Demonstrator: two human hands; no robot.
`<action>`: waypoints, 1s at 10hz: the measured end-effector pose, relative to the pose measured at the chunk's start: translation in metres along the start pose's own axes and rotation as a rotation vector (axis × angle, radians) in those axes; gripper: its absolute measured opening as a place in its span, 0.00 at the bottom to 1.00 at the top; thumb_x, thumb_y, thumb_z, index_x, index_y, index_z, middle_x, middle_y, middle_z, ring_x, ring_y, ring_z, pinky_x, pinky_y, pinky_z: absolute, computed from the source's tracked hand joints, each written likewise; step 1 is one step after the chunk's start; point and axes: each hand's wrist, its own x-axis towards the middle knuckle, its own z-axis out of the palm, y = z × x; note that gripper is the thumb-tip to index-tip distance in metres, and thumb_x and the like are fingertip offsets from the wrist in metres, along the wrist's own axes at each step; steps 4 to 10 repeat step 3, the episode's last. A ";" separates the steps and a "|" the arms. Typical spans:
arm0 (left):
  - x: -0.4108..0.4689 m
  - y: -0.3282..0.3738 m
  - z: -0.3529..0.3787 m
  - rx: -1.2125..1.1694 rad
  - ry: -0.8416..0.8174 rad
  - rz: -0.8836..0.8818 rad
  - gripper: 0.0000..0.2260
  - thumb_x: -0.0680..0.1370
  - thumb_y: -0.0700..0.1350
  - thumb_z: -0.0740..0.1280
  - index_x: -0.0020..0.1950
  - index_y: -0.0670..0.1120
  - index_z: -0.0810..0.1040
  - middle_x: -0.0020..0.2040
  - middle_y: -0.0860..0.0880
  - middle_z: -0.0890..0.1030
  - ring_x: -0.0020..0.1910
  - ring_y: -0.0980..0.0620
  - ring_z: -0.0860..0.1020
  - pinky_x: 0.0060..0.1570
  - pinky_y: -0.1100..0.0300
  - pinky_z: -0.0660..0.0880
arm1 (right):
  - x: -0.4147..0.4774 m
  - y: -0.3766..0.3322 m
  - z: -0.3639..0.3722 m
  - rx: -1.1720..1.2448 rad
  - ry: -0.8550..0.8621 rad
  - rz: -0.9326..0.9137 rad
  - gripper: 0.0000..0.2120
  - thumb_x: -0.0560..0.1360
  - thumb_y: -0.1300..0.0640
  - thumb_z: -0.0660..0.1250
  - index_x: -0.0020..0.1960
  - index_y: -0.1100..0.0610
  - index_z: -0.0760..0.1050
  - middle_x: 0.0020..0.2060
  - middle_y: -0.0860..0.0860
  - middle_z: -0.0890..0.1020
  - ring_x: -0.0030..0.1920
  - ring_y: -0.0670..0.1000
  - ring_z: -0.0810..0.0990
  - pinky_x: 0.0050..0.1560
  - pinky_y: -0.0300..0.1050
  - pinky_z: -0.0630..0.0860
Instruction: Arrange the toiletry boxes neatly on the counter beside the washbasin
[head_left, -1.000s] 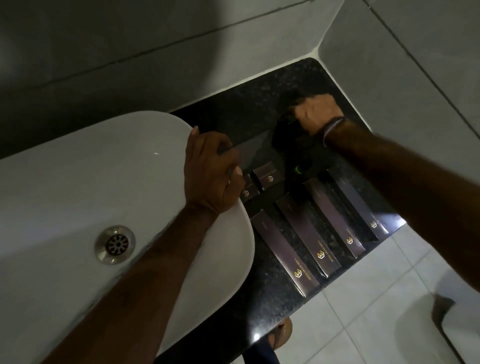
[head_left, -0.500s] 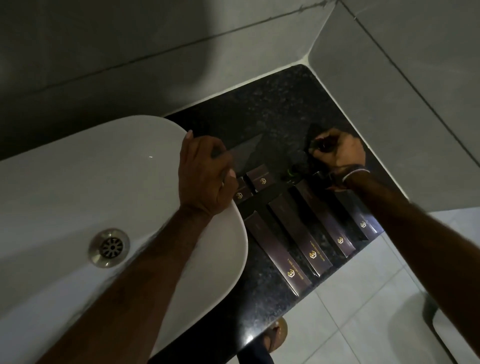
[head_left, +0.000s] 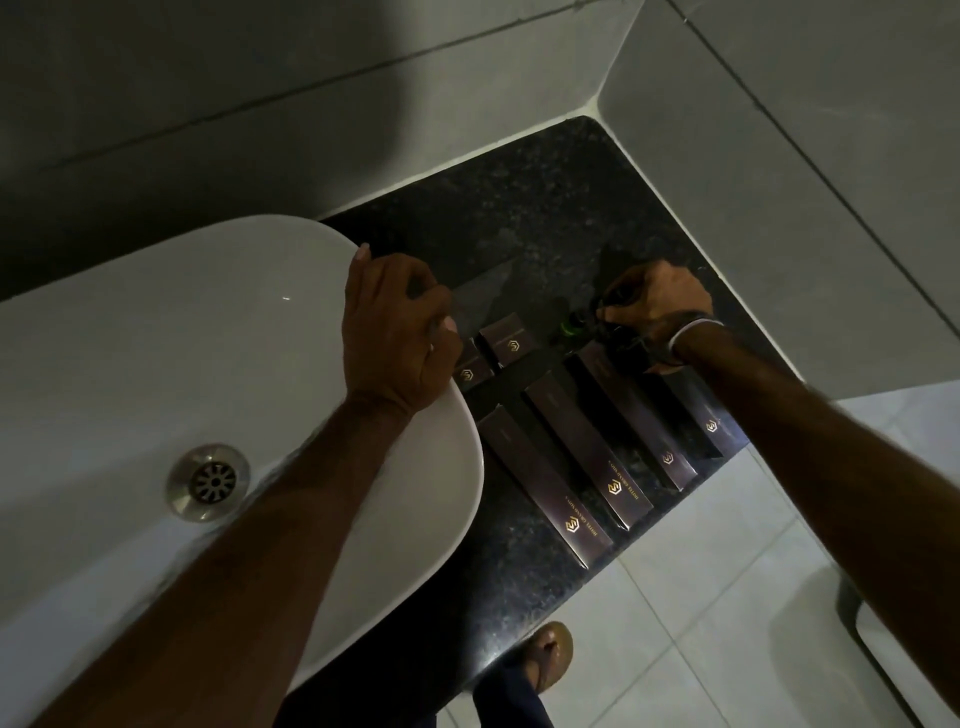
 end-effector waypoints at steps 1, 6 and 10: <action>-0.001 0.000 0.000 -0.020 0.006 -0.001 0.17 0.75 0.49 0.56 0.41 0.40 0.79 0.48 0.38 0.78 0.52 0.37 0.77 0.74 0.41 0.60 | -0.001 -0.001 -0.001 -0.005 -0.007 -0.003 0.14 0.70 0.49 0.75 0.54 0.49 0.81 0.50 0.53 0.83 0.45 0.51 0.78 0.44 0.45 0.74; -0.001 -0.003 0.002 -0.011 -0.005 0.016 0.16 0.75 0.49 0.56 0.41 0.40 0.79 0.48 0.38 0.78 0.53 0.37 0.77 0.76 0.43 0.57 | -0.004 -0.004 -0.008 -0.016 -0.021 0.003 0.23 0.68 0.44 0.76 0.61 0.47 0.78 0.55 0.52 0.82 0.55 0.55 0.80 0.50 0.47 0.75; -0.001 -0.003 0.002 -0.011 -0.005 0.016 0.16 0.75 0.49 0.56 0.41 0.40 0.79 0.48 0.38 0.78 0.53 0.37 0.77 0.76 0.43 0.57 | -0.004 -0.004 -0.008 -0.016 -0.021 0.003 0.23 0.68 0.44 0.76 0.61 0.47 0.78 0.55 0.52 0.82 0.55 0.55 0.80 0.50 0.47 0.75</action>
